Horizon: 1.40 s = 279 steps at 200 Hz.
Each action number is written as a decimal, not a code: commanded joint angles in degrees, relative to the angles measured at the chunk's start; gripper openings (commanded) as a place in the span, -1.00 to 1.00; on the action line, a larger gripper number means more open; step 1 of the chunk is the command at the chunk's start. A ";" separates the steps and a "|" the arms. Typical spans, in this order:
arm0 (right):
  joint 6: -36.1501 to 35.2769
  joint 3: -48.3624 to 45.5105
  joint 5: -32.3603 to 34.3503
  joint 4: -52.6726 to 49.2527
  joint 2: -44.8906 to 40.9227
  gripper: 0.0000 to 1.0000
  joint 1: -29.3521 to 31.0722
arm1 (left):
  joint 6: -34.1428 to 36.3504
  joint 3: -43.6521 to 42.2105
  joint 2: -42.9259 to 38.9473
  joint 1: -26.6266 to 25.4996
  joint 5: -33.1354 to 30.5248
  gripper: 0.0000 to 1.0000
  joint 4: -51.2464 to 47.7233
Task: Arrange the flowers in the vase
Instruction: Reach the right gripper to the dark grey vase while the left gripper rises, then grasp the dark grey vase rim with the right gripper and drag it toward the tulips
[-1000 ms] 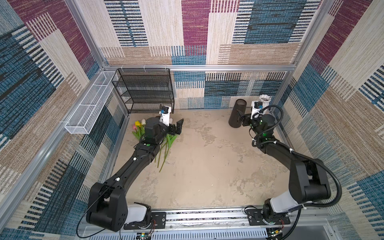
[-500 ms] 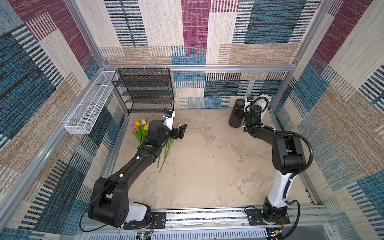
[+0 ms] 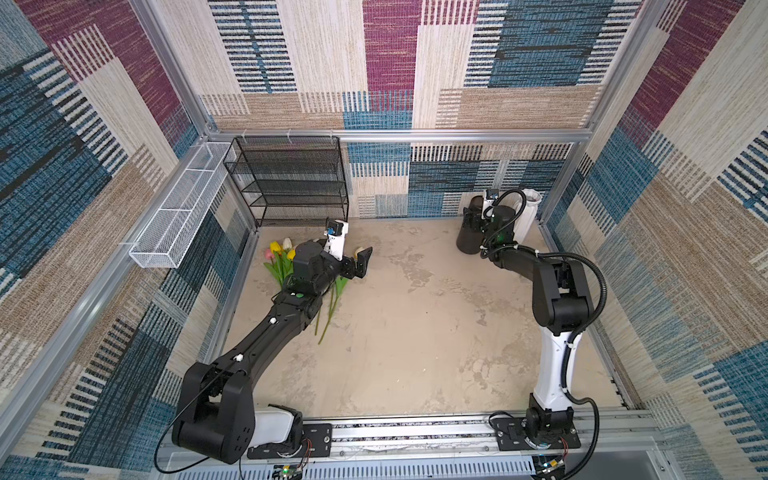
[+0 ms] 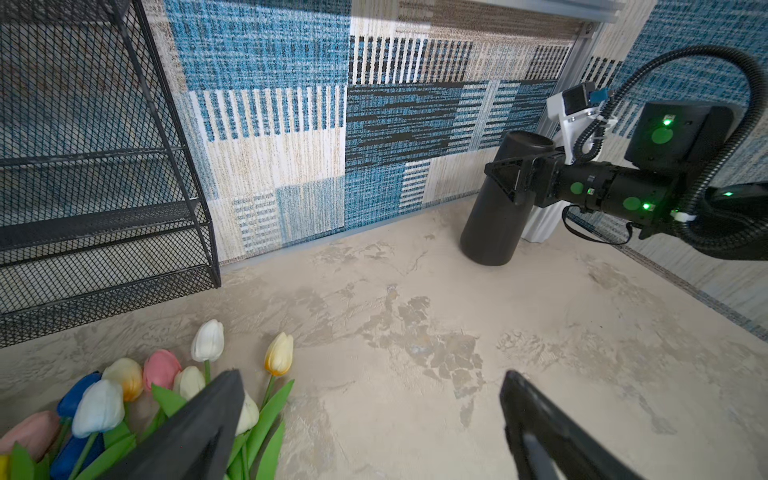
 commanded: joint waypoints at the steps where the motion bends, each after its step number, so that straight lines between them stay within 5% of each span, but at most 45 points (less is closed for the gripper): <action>1: -1.54 2.60 0.20 1.86 2.02 1.00 -0.04 | 1.10 -0.20 -0.88 0.01 -1.45 0.98 0.88; 115: -3.91 -0.78 -2.03 7.70 1.48 0.85 -0.13 | 1.82 -0.85 -1.61 -0.03 -3.37 0.98 1.12; 198: -5.66 -8.62 -4.39 14.19 -2.11 0.54 -0.13 | 1.47 -1.83 -1.52 -0.03 -5.03 0.98 1.91; 238: -7.33 -17.11 -11.26 22.48 -6.90 0.40 -0.17 | 0.92 -2.46 -1.69 -0.03 -6.53 0.99 2.62; 279: -7.48 -27.82 -27.83 31.36 -12.63 0.25 -0.05 | 0.24 -3.28 -2.02 0.10 -8.56 1.00 3.20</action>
